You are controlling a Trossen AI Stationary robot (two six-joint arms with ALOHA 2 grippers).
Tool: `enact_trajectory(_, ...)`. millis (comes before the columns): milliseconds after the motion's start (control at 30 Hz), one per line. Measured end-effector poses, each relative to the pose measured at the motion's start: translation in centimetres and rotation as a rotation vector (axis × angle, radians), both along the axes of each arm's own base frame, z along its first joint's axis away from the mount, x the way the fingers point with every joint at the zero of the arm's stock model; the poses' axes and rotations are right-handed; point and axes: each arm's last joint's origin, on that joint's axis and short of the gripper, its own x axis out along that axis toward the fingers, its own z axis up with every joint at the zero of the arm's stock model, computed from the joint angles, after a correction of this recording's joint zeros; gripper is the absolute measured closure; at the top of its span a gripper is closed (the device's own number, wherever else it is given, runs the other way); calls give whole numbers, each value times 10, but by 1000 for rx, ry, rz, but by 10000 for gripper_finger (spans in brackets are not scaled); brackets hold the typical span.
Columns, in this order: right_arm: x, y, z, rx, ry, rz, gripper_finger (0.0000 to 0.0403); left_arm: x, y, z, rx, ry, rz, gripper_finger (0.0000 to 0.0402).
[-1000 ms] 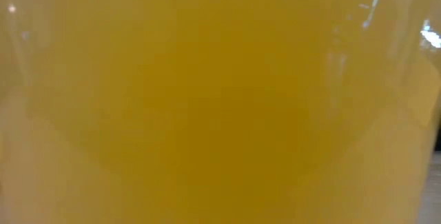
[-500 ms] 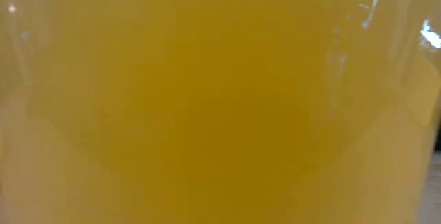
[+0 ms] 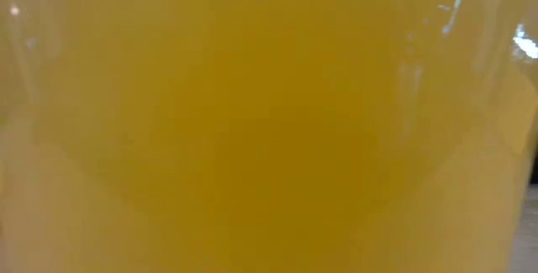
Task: Pick & Place Mini bowls
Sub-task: Put the white patterned bowl on the shelf
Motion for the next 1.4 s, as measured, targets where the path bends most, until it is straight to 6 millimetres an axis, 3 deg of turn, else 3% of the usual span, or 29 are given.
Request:
enact_trajectory(100,0,0,0,-6,6,-2,286,0,1,0,2,-2,9,393)
enact_trajectory(400,0,0,0,-22,22,-6,286,-1,-6,0,-5,7,-3,395)
enact_trajectory(900,-1,1,5,-30,-52,5,286,-2,-34,0,53,31,-61,397)
enact_trajectory(1167,-1,1,7,24,-124,31,286,-2,-39,19,200,238,7,398)
enact_trajectory(1267,0,3,9,42,-167,118,286,-3,-40,22,193,274,26,399)
enact_trajectory(1400,2,11,18,-76,-183,362,286,-5,-44,24,184,304,38,398)
